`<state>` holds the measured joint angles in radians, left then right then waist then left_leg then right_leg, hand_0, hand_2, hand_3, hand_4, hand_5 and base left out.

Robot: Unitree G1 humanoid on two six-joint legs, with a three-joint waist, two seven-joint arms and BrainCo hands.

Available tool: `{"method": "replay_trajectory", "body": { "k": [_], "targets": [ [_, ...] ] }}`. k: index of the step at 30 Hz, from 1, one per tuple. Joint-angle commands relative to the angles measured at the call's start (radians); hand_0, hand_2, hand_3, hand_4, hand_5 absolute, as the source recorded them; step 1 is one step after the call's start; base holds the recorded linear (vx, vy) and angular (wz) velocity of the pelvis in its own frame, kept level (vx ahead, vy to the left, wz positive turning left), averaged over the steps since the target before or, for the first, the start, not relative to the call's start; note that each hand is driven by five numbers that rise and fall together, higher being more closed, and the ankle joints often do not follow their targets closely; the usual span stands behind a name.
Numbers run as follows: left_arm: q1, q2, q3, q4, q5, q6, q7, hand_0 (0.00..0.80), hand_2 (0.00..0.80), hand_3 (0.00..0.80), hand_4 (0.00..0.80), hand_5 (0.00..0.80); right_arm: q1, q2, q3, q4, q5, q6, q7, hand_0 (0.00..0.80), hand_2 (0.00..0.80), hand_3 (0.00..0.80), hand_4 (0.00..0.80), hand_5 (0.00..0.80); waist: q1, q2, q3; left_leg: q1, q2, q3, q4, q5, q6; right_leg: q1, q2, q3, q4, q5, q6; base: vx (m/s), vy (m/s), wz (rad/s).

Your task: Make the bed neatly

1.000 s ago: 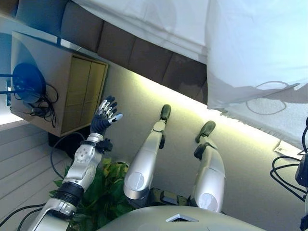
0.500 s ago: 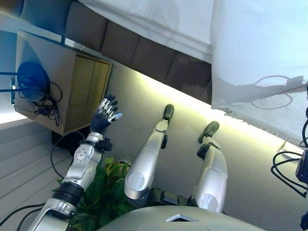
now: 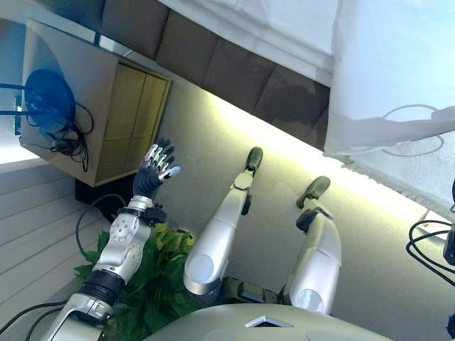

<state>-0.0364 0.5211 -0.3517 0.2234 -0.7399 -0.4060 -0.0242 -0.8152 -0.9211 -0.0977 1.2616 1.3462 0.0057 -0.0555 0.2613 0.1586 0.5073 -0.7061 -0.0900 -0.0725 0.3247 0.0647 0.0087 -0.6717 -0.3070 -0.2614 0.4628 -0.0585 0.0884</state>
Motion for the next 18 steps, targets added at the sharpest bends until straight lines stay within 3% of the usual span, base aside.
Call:
{"method": "replay_trajectory", "body": {
  "k": [1, 5, 11, 13, 14, 18],
  "targets": [
    [0.028, 0.007, -0.024, -0.062, -0.027, -0.063, -0.005, 0.0, 0.0, 0.0, 0.0, 0.0, -0.064, 0.004, 0.056, -0.091, -0.002, 0.015, 0.052, 0.0, 0.0, 0.0, 0.0, 0.0, 0.044, 0.038, 0.013, -0.1, 0.026, 0.002, 0.157, -0.065, -0.023, -0.058, -0.078, 0.061, 0.09, 0.055, 0.076, -0.034, 0.016, 0.06],
    [0.034, -0.003, -0.027, -0.048, -0.044, -0.055, -0.013, 0.0, 0.0, 0.0, 0.0, 0.0, -0.064, -0.001, 0.063, -0.103, -0.019, 0.026, 0.062, 0.0, 0.0, 0.0, 0.0, 0.0, 0.038, 0.055, 0.013, -0.165, 0.012, 0.018, 0.282, -0.117, -0.004, -0.144, -0.085, 0.091, 0.252, 0.006, 0.056, -0.021, 0.057, 0.04],
    [0.041, -0.029, -0.061, -0.049, -0.044, -0.071, 0.008, 0.0, 0.0, 0.0, 0.0, 0.0, -0.109, -0.016, 0.1, -0.096, -0.058, 0.051, 0.065, 0.0, 0.0, 0.0, 0.0, 0.0, 0.028, 0.087, 0.013, -0.216, -0.005, 0.034, 0.352, -0.141, 0.005, -0.224, -0.079, 0.14, 0.34, -0.023, 0.049, -0.019, 0.06, -0.06],
    [0.042, -0.032, -0.06, -0.047, -0.056, -0.064, 0.005, 0.0, 0.0, 0.0, 0.0, 0.0, -0.124, -0.02, 0.114, -0.085, -0.081, 0.063, 0.073, 0.656, 0.656, 0.656, 0.656, 0.656, 0.027, 0.094, 0.013, -0.225, -0.006, 0.038, 0.363, -0.142, 0.005, -0.238, -0.082, 0.149, 0.355, -0.025, 0.05, -0.024, 0.038, 0.02],
    [0.042, -0.033, -0.062, -0.043, -0.059, -0.065, 0.002, 0.0, 0.0, 0.0, 0.0, 0.0, -0.135, -0.02, 0.123, -0.082, -0.091, 0.067, 0.068, 0.8, 0.8, 0.8, 0.8, 0.8, 0.026, 0.098, 0.013, -0.227, -0.006, 0.041, 0.364, -0.14, 0.004, -0.242, -0.083, 0.152, 0.358, -0.025, 0.05, -0.013, 0.034, 0.03],
    [0.032, -0.035, -0.077, -0.039, -0.061, -0.059, 0.006, 0.0, 0.0, 0.0, 0.0, 0.0, -0.184, -0.022, 0.169, -0.065, -0.133, 0.09, 0.093, 0.8, 0.8, 0.8, 0.8, 0.8, 0.021, 0.109, 0.013, -0.225, -0.001, 0.051, 0.355, -0.129, -0.001, -0.249, -0.088, 0.161, 0.355, -0.021, 0.053, -0.012, 0.03, -0.01]
  ]
}}
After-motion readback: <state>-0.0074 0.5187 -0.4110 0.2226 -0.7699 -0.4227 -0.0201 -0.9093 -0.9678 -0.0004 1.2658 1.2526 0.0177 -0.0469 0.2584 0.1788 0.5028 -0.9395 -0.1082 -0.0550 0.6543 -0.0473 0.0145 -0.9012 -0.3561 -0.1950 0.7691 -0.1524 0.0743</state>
